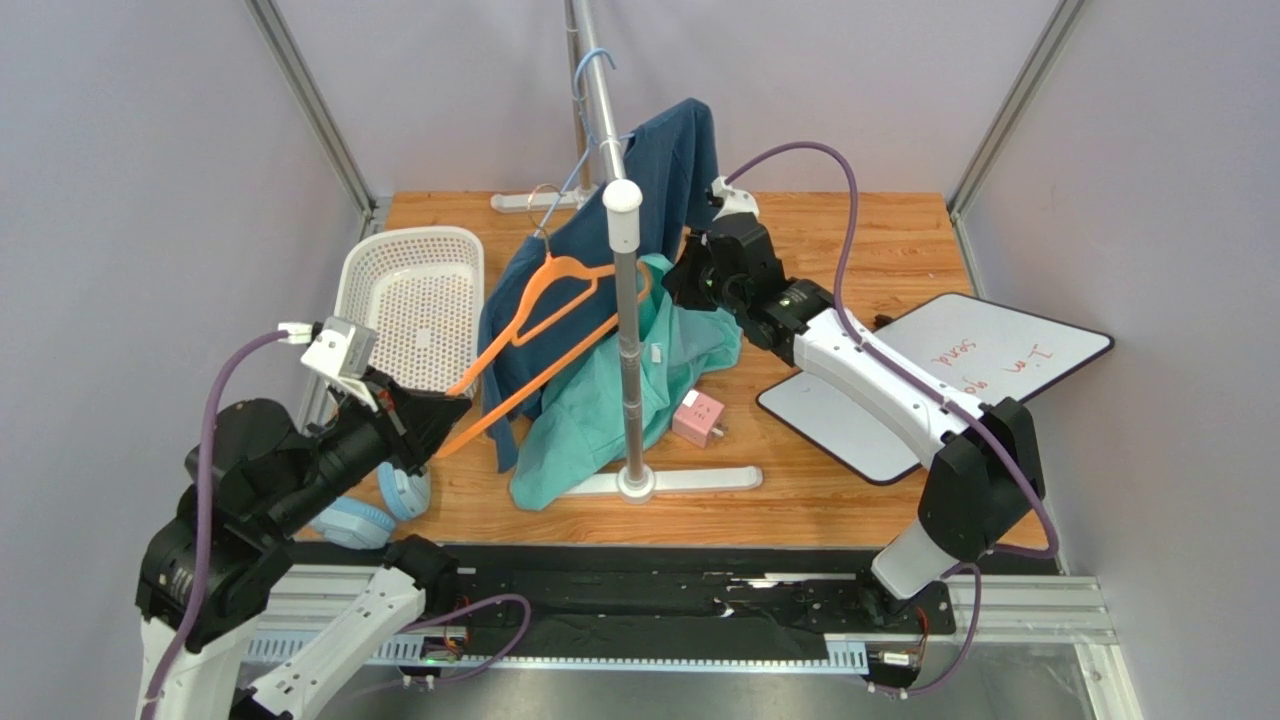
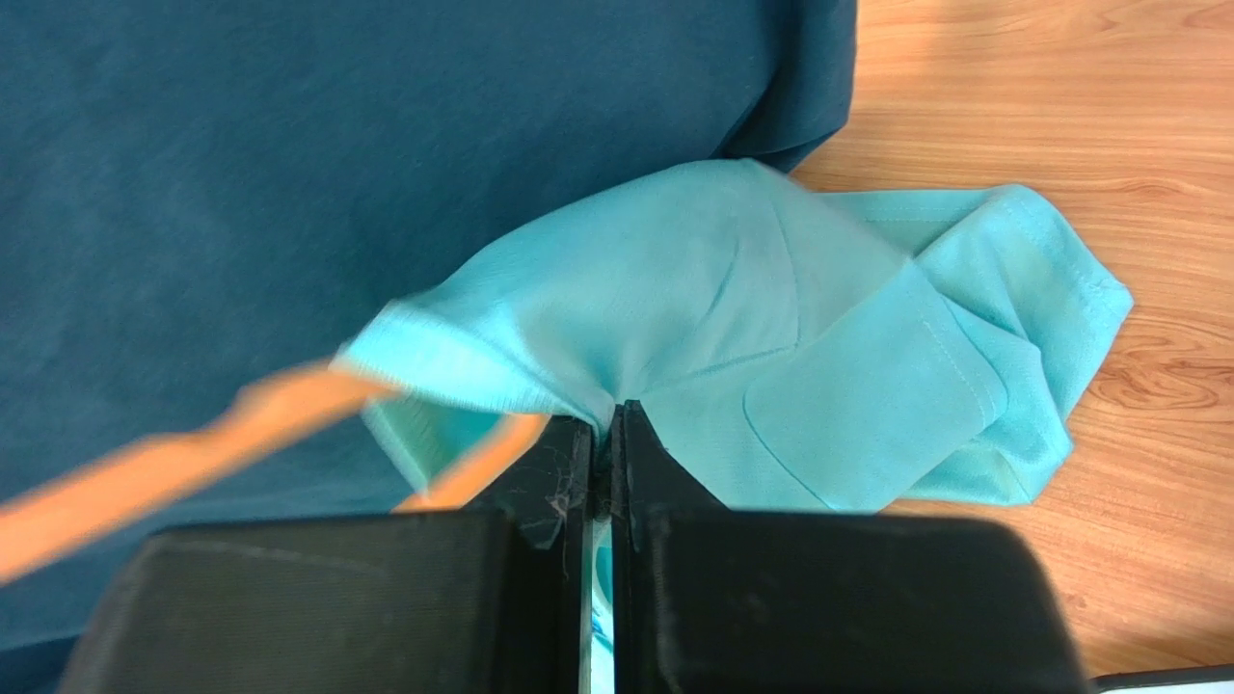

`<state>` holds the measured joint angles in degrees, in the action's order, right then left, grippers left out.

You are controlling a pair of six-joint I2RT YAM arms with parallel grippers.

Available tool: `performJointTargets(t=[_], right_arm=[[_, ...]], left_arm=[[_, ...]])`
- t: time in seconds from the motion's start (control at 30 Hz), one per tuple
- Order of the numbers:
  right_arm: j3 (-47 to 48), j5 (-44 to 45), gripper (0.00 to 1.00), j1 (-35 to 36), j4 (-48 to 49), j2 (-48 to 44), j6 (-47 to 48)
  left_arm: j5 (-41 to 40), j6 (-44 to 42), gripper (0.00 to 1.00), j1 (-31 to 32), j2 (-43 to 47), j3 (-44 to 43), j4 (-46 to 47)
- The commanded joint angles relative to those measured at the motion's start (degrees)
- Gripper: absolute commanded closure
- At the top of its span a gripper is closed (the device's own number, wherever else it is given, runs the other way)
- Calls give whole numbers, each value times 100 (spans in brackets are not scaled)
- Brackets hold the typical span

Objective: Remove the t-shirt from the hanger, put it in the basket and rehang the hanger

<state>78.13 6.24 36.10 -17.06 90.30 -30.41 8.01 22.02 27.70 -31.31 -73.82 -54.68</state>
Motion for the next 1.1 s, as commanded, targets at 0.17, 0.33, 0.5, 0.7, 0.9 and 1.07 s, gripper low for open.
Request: performJointTargets(t=[0.17,0.33,0.5,0.7,0.9,1.07], right_arm=[[554,18,100,-243,98,409,-88],[607,-307,43,-323,-43,410,44],[283,-378,33,-323,-131,76,79],[-69,-325,33,-340,-175,-469,203],[-315,-308,33,-331,-175,-838,238],[-447,-255,33,-331,-201,-1014,290]], left_arm=[[-414,-154,100,-2,581,-545,-605],[-266,-312,100,-2,775,-783,-563],[34,-602,100,-2,785,-906,-220],[209,-602,100,-2,433,-1142,194],[279,-506,100,-2,-138,-1433,501],[281,-514,100,-2,-183,-1617,283]])
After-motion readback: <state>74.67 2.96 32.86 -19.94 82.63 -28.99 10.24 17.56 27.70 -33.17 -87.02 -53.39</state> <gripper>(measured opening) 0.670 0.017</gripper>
